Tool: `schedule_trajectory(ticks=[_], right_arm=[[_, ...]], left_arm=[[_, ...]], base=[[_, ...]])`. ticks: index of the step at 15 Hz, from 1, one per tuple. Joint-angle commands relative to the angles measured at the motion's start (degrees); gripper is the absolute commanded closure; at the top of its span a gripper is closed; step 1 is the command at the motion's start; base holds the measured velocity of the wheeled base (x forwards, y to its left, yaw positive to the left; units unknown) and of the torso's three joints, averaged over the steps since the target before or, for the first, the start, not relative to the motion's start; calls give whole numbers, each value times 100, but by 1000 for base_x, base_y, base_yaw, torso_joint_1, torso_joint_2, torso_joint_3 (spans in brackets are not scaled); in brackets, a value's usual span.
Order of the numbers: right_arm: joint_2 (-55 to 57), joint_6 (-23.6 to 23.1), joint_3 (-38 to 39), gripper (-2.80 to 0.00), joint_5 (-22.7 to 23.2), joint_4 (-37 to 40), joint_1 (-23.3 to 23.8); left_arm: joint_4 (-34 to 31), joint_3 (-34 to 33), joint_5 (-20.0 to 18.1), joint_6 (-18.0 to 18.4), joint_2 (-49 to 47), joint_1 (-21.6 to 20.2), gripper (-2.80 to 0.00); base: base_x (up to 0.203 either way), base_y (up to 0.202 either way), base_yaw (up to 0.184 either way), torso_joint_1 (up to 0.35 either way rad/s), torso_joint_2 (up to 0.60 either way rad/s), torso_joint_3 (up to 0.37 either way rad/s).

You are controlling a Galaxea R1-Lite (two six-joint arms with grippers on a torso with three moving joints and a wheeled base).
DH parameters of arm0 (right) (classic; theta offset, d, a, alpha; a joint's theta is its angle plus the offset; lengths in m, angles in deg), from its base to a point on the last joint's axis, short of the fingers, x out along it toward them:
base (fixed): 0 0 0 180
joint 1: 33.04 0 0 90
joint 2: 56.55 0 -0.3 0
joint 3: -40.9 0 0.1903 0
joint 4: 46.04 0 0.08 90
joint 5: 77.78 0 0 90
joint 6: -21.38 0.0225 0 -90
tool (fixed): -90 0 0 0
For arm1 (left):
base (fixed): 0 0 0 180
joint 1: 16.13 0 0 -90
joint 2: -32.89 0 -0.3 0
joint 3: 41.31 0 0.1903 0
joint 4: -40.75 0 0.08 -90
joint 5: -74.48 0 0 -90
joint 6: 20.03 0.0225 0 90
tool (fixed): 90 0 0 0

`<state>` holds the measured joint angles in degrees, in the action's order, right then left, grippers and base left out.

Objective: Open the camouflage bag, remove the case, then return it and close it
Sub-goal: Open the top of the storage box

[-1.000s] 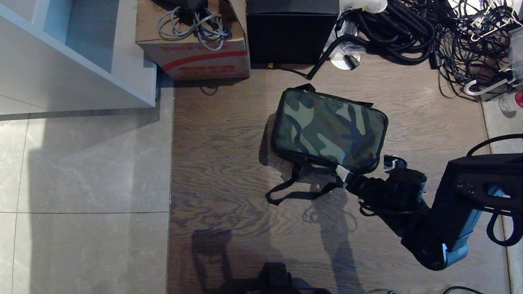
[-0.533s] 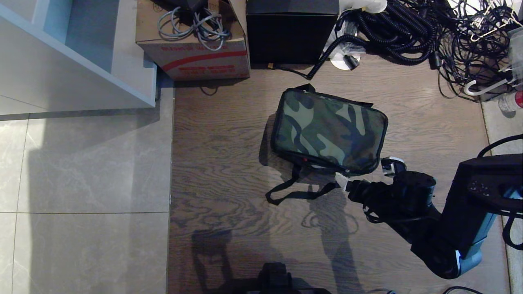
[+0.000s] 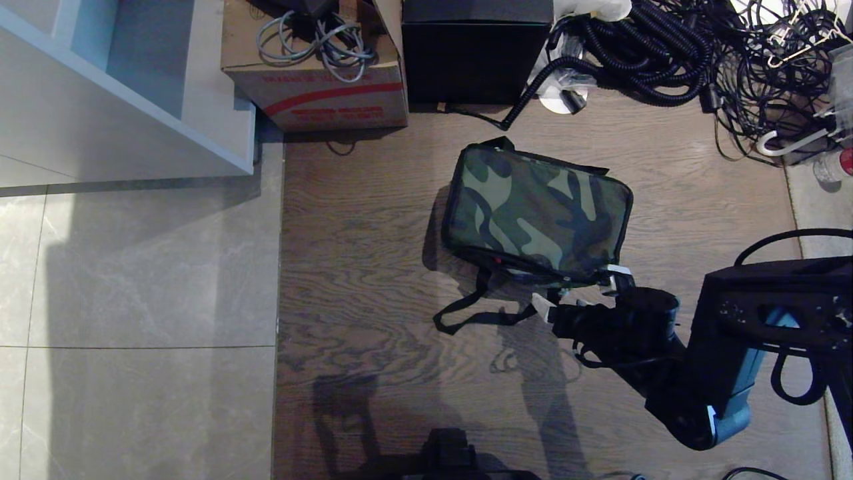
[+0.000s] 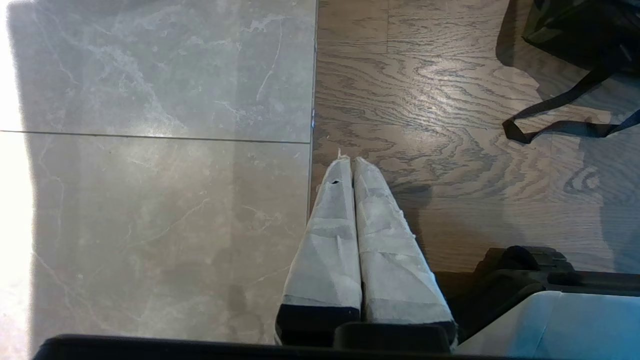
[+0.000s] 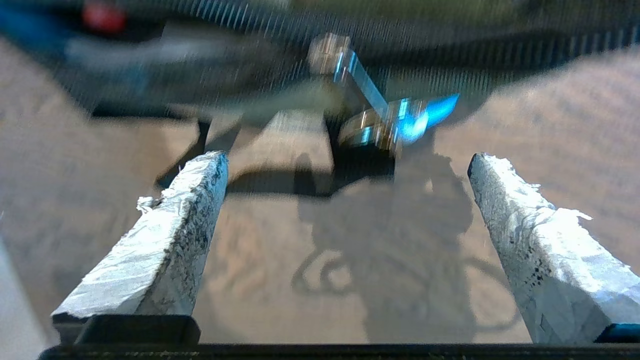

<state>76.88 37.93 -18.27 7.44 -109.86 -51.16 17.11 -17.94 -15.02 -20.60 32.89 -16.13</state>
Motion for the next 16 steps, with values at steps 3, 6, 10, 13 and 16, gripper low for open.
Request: schedule_trajectory(ticks=[3,6,10,13,16], right_arm=[[229,59,-521,-280,-322,-48,88],[165,58,-673,-280,-322,-48,124],[148,51,-666,0,-330,-48,177],[156,14,-612,0,-322,-48,177],[126,6,-574,0,-322,-48,177]], left_arm=[[0,0,3,-4,0,0,0],[0,0,3,-4,0,0,0],[0,0,3,-4,0,0,0],[0,0,3,-4,0,0,0],[-8,0,3,-4,0,0,0]], base=[[0,0,0,0,0,0],[0,0,0,0,0,0],[0,0,0,0,0,0],[0,0,0,0,0,0],[0,0,0,0,0,0]])
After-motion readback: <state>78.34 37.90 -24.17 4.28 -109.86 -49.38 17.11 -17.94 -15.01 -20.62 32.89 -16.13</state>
